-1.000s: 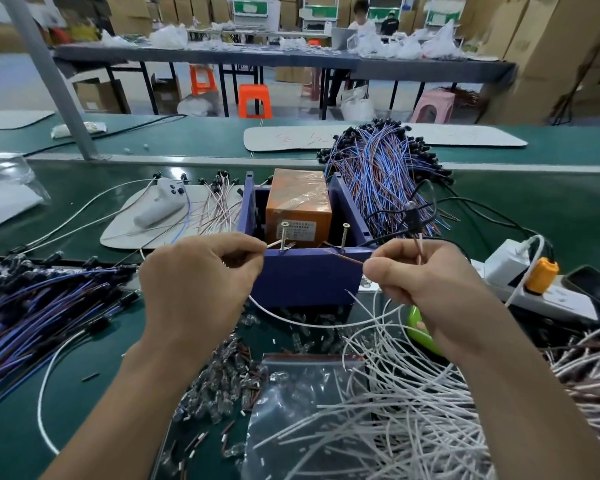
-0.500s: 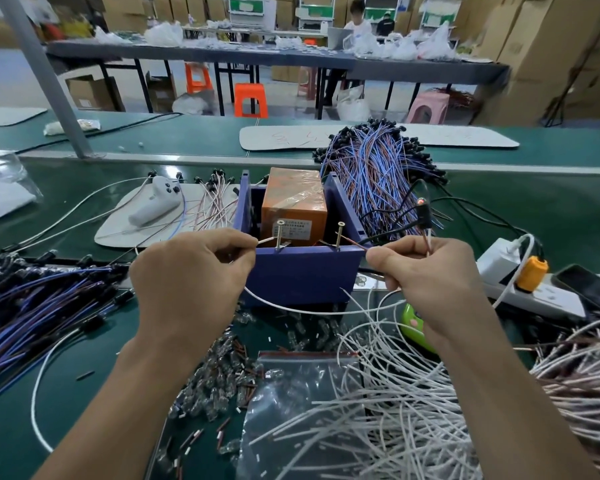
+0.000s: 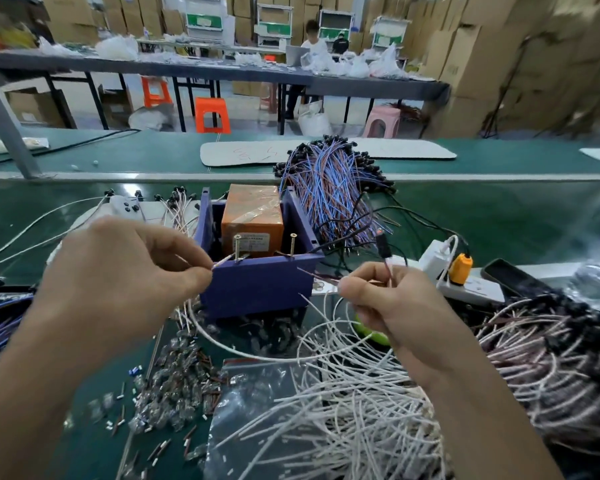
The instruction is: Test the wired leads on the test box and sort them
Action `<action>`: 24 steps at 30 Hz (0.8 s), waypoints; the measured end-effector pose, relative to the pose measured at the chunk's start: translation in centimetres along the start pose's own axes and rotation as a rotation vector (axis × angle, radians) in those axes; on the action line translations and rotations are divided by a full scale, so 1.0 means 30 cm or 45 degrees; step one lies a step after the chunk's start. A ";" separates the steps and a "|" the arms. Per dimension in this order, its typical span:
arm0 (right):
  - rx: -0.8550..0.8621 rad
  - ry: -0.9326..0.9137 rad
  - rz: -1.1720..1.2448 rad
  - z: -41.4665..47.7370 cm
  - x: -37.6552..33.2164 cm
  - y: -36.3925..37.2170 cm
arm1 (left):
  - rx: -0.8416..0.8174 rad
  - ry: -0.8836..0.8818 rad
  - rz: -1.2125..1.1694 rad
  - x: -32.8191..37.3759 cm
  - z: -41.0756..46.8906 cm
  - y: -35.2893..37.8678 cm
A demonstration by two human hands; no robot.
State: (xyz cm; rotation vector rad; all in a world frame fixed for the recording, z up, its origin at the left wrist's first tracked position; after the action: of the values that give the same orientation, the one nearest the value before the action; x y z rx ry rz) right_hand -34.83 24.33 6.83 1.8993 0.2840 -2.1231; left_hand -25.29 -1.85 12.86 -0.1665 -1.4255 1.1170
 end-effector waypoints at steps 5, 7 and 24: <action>0.143 0.024 -0.085 -0.114 -0.007 -0.069 | -0.150 -0.020 0.599 0.046 -0.056 0.090; 0.191 -0.042 -0.230 -0.159 -0.027 -0.101 | -0.223 0.040 0.929 0.069 -0.101 0.149; 0.565 -0.206 -0.264 -0.298 -0.064 -0.417 | -1.071 0.087 -0.519 0.367 -0.407 0.577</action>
State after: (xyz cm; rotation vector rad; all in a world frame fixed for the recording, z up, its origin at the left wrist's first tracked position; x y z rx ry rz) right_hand -30.43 39.18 7.21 1.9733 -0.0325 -2.6401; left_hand -26.49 20.92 5.80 -0.4755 -1.6967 0.1341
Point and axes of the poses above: each hand's wrist, its own z-axis towards the middle knuckle, its own y-axis out of the palm, x = y × z, the point moved 5 cm from there along z, towards the middle knuckle, and after that the axes turned 9 degrees about -y, right-handed, at the moved point
